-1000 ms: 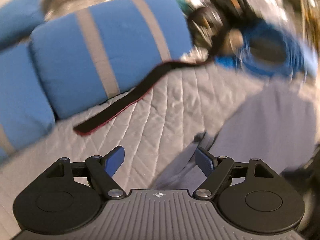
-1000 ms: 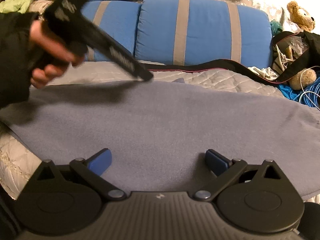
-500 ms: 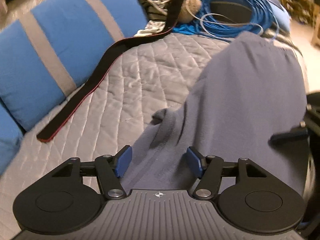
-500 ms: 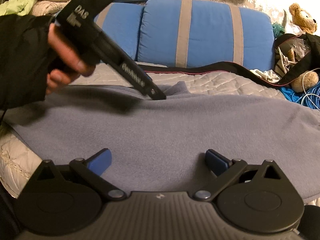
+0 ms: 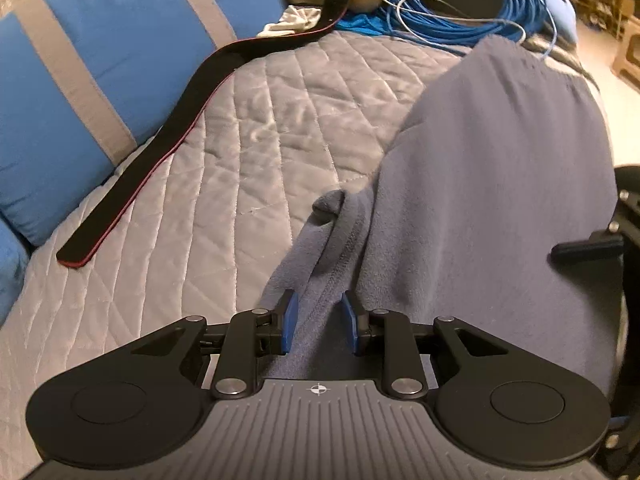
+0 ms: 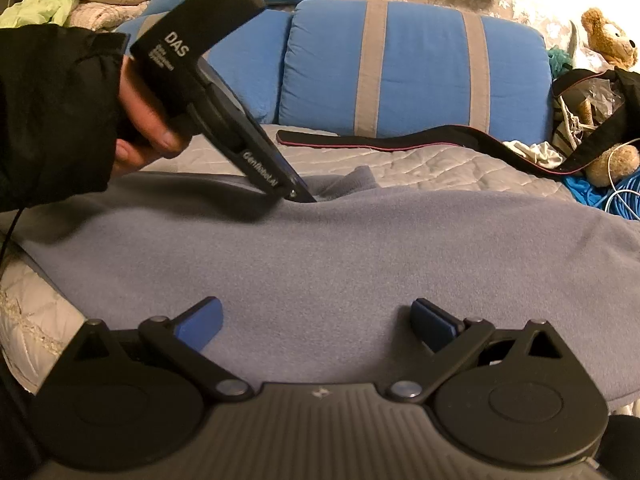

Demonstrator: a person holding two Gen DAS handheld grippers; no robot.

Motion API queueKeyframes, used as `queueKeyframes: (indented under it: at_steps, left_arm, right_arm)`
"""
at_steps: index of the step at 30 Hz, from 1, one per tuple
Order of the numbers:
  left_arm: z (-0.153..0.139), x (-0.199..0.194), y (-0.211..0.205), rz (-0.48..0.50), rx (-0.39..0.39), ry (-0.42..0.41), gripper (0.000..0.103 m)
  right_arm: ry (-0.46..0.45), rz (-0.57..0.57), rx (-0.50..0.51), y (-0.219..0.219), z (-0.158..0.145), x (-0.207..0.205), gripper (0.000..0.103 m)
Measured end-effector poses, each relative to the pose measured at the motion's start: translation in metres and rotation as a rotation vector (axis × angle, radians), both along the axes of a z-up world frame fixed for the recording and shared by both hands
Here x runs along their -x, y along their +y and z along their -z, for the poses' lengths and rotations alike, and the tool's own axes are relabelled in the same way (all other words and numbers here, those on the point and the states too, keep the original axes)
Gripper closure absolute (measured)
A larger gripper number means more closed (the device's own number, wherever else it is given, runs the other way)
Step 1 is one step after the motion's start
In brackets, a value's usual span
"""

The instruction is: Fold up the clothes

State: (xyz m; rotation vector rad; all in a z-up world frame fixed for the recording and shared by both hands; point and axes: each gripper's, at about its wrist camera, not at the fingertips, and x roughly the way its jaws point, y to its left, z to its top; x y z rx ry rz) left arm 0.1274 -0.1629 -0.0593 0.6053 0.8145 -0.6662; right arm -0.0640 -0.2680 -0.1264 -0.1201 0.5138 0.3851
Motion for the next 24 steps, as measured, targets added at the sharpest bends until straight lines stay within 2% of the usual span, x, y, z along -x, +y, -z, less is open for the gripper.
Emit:
queueKeyframes:
  at_steps: [1,2,3,6,9,14,17,22,23,24]
  left_arm:
    - [0.001,-0.001,0.001,-0.006,0.01,0.004,0.084]
    - [0.0,-0.002,0.002,-0.02,0.029,0.019,0.095]
    - [-0.003,-0.004,0.003,-0.035,0.042,0.029,0.098]
    - [-0.015,-0.007,0.012,-0.069,0.109,0.036,0.099]
    - [-0.03,-0.017,0.033,-0.141,0.247,0.077,0.099]
    - [-0.047,-0.034,0.063,-0.24,0.431,0.156,0.099]
    - [-0.042,-0.041,0.065,-0.268,0.453,0.207,0.099]
    - [-0.033,-0.047,0.067,-0.259,0.433,0.277,0.092]
    - [-0.032,-0.048,0.068,-0.256,0.444,0.281,0.086]
    - [-0.033,-0.049,0.069,-0.261,0.467,0.283,0.073]
  right_arm:
    - [-0.001,-0.001,0.0,0.0,0.0,0.0,0.0]
    - [-0.001,-0.001,0.0,0.0,0.0,0.0,0.0]
    - [-0.001,-0.001,-0.001,0.0,0.0,0.0,0.0]
    - [-0.002,0.0,0.0,-0.001,0.0,0.0,0.0]
    - [-0.002,-0.001,0.0,-0.001,0.001,0.0,0.0]
    - [-0.004,-0.001,0.002,-0.001,0.001,0.001,0.0]
    - [-0.004,-0.001,0.002,-0.001,0.001,0.0,0.0]
    - [-0.005,0.0,0.003,-0.002,0.001,-0.001,0.0]
    - [-0.006,0.0,0.004,-0.002,0.001,-0.001,0.0]
    - [-0.007,0.0,0.004,-0.002,0.001,-0.001,0.0]
